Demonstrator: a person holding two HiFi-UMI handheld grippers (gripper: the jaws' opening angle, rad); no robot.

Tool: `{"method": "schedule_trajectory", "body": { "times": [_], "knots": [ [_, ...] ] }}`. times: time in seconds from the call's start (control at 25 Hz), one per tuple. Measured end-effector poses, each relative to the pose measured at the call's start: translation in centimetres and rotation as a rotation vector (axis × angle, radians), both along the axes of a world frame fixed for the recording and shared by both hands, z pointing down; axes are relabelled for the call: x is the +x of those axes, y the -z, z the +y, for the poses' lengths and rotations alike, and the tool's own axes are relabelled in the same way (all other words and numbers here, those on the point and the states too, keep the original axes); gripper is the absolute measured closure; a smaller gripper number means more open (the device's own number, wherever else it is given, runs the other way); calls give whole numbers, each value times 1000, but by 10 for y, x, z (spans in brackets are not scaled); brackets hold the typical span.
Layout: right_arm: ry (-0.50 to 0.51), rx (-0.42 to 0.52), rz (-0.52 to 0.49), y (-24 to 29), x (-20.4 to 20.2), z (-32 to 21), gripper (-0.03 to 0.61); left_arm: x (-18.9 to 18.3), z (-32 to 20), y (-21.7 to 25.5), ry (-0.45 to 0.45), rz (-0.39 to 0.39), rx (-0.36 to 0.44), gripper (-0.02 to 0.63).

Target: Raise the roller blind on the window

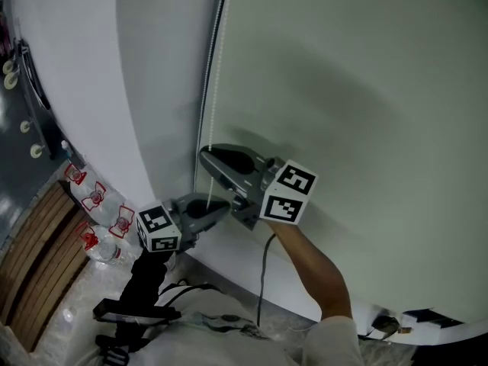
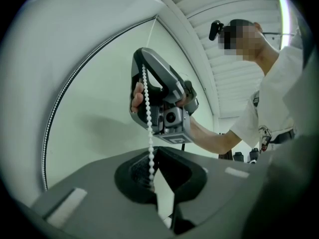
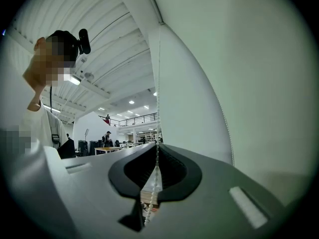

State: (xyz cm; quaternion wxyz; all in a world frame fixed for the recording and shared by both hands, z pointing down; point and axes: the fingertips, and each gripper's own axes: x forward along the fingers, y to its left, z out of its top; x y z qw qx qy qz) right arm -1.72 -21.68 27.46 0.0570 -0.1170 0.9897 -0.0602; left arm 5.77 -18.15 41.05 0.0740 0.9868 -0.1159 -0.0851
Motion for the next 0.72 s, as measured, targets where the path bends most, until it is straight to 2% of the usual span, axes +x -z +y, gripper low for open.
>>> {"method": "schedule_trajectory", "body": {
  "times": [0.24, 0.32, 0.4, 0.48, 0.56, 0.64, 0.72],
  "knots": [
    [3, -49, 45, -33, 0, 4, 565, -2, -3, 2, 8, 10, -5, 615],
    [9, -72, 33, -38, 2, 6, 565, -1, -3, 3, 6, 12, -7, 615],
    [14, -59, 21, -33, 3, 9, 563, -1, -2, 4, 2, 15, -4, 615],
    [10, -1, 37, -26, 1, 9, 560, -1, -1, 5, -1, 18, 3, 615],
    [16, 27, 23, -12, 0, 7, 468, -1, 0, 5, -5, 18, 9, 615],
    [18, 44, -24, 15, 2, 1, 406, -1, 1, 5, -6, 18, 12, 615],
    [7, 105, -49, 47, 4, -4, 398, 0, 1, 5, -5, 20, 8, 615]
  ]
}}
